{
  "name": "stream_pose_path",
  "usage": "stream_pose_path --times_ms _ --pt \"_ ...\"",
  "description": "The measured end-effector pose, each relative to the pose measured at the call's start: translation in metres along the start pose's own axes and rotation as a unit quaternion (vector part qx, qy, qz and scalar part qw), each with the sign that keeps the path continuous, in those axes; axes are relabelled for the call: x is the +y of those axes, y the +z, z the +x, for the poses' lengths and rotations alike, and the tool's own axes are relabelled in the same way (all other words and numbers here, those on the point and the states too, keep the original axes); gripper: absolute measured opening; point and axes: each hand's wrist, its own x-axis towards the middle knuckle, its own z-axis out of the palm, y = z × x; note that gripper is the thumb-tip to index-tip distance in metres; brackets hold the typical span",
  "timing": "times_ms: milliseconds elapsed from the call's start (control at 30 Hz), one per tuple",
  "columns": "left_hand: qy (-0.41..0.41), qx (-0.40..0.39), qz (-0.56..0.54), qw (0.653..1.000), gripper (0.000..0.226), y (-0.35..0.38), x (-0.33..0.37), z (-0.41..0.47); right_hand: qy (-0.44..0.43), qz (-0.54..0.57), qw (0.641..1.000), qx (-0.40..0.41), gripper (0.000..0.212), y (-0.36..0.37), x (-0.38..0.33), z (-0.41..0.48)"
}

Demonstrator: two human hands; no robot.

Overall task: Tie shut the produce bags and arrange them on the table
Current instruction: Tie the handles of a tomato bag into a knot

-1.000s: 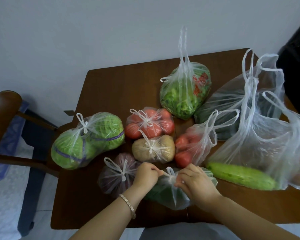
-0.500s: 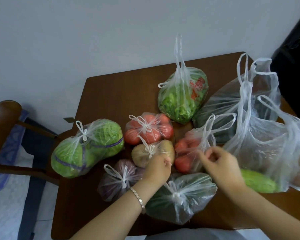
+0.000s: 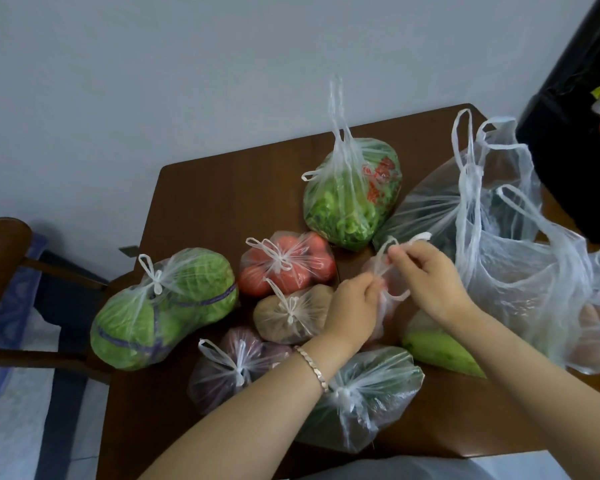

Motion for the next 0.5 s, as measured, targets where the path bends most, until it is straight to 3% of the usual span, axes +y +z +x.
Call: stream_pose_path --times_ms 133,233,300,400,500 --pt "-0.053 0.063 -0.066 0.994 0.028 -0.012 -0.003 -0.003 0.013 0.022 0.995 0.095 0.035 -0.019 -0.003 0.010" --pt "-0.081 0.110 -0.115 0.984 0.033 -0.024 -0.007 -0.007 0.026 0.041 0.992 0.116 0.029 -0.022 -0.005 0.008" --pt "-0.089 0.149 -0.150 0.973 0.036 -0.033 -0.007 -0.010 0.002 0.091 0.992 0.089 0.031 -0.017 -0.006 0.000" --pt "-0.135 0.210 -0.215 0.944 0.038 -0.046 -0.004 -0.009 -0.033 0.121 0.992 -0.013 0.028 -0.007 -0.003 -0.013" --pt "-0.169 0.202 -0.349 0.899 0.041 -0.057 0.002 -0.004 -0.063 0.104 0.989 -0.084 0.027 0.000 -0.002 -0.015"
